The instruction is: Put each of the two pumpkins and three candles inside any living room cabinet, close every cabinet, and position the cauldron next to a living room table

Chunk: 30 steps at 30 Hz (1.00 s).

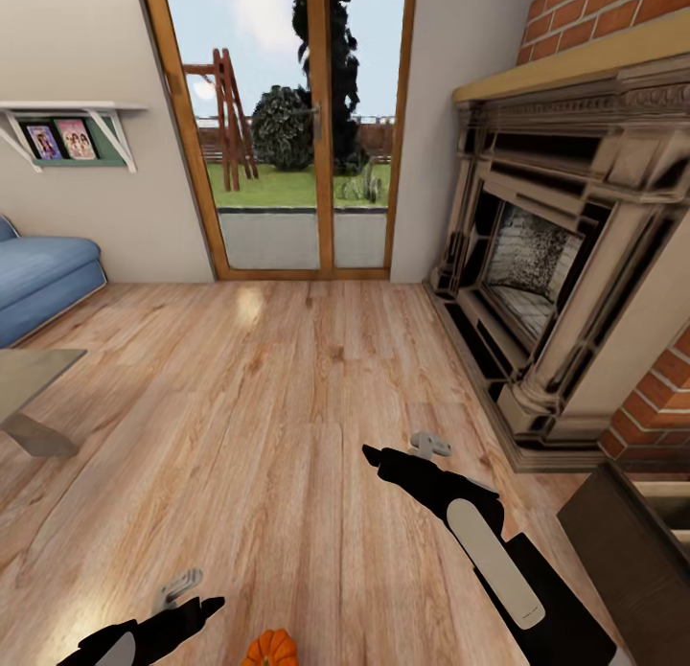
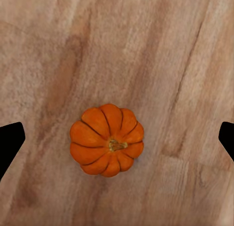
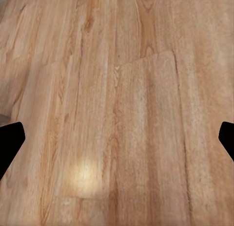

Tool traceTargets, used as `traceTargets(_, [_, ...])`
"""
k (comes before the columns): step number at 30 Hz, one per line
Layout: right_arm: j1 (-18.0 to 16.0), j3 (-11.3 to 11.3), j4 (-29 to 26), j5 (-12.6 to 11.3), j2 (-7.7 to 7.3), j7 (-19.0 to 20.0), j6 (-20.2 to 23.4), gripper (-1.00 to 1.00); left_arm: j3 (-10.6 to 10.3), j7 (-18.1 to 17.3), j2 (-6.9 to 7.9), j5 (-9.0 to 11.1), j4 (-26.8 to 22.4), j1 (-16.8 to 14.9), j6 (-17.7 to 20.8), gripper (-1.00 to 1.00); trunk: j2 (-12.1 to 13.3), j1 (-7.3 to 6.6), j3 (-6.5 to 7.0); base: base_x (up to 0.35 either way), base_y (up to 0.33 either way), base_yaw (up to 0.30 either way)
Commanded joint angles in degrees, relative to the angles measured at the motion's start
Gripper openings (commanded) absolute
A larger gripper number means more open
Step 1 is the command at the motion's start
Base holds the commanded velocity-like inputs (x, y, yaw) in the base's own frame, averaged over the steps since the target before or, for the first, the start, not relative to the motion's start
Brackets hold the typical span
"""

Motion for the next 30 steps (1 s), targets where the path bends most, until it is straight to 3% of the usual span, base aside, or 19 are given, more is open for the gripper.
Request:
traceTargets(1, [-0.06, 0.1, -0.18, -0.55, -0.09, -0.58, -0.08, 1.0, -0.18, -0.08, 0.05, 0.46, -0.05, -0.03, 0.28, 1.0, -0.44, 0.22, -0.23, 0.0, 0.0, 0.0])
traceTargets(13, [-0.06, 0.18, -0.43, -0.59, 0.01, -0.36, -0.41, 1.0, -0.18, -0.21, 0.07, 0.37, -0.05, -0.03, 0.08, 1.0, -5.25, 2.85, -2.39, 0.0, 0.0, 0.0])
traceTargets(19, [-0.06, 0.28, -0.53, -0.56, -0.06, 2.63, -0.64, 1.0, -0.18, -0.24, 0.06, 0.37, -0.05, -0.03, 0.08, 1.0, -7.66, 4.17, -3.47, 0.0, 0.0, 0.0])
traceTargets(30, [-0.06, 0.22, -0.55, -0.51, -0.25, 3.52, -0.72, 1.0, -0.25, -0.25, 0.06, 0.37, -0.05, -0.03, 0.08, 1.0, -12.07, 6.59, -5.44, 0.0, 0.0, 0.0])
